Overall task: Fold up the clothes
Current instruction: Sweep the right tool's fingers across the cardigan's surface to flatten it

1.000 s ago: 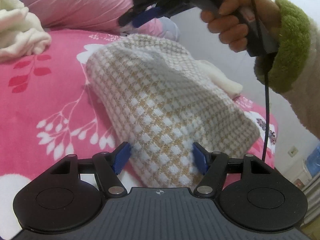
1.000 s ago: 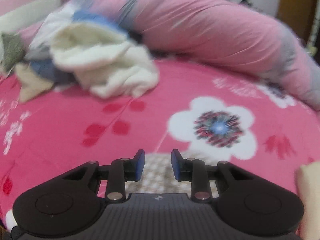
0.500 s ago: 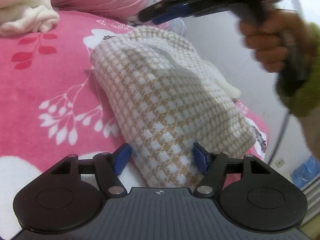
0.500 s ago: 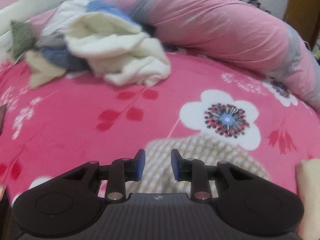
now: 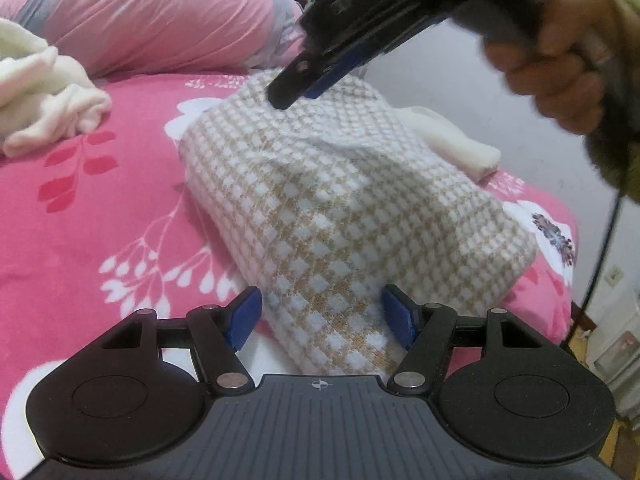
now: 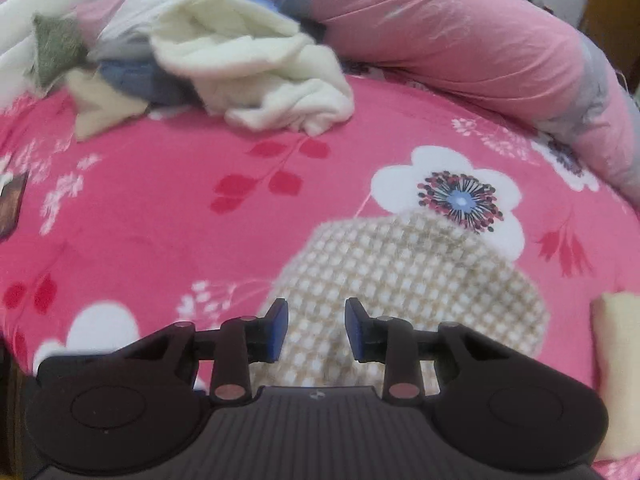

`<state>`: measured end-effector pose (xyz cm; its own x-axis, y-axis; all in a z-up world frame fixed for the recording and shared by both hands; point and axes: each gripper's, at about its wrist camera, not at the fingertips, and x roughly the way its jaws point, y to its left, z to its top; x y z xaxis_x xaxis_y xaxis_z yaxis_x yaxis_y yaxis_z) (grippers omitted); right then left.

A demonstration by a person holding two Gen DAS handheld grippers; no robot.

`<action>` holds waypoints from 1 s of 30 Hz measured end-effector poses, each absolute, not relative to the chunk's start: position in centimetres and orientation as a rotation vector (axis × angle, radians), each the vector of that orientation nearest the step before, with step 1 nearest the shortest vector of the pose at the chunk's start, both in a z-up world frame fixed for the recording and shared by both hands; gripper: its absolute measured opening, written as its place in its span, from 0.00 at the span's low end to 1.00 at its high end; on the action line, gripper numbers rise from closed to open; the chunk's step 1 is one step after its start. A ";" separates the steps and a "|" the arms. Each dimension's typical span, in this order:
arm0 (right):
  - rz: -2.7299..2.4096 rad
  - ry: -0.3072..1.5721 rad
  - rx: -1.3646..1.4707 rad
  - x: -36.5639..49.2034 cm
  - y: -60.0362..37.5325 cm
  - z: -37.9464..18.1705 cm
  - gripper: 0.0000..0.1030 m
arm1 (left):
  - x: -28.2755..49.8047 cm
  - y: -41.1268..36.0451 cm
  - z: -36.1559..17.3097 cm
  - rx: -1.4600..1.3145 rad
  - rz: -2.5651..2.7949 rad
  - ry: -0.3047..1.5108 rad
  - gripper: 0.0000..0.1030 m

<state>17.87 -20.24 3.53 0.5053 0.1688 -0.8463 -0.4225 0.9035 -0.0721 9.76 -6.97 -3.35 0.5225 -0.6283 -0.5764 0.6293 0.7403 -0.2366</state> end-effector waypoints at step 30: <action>0.289 0.974 -0.336 9.1 -25.3 -3.0 0.34 | 8.8 -8.2 -3.2 0.162 -0.746 0.624 0.64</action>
<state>9.10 -25.29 -3.04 0.5312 0.0888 -0.8426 -0.3859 0.9107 -0.1473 8.81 -8.17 -3.15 0.5639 -0.5845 -0.5835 0.6777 0.7312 -0.0775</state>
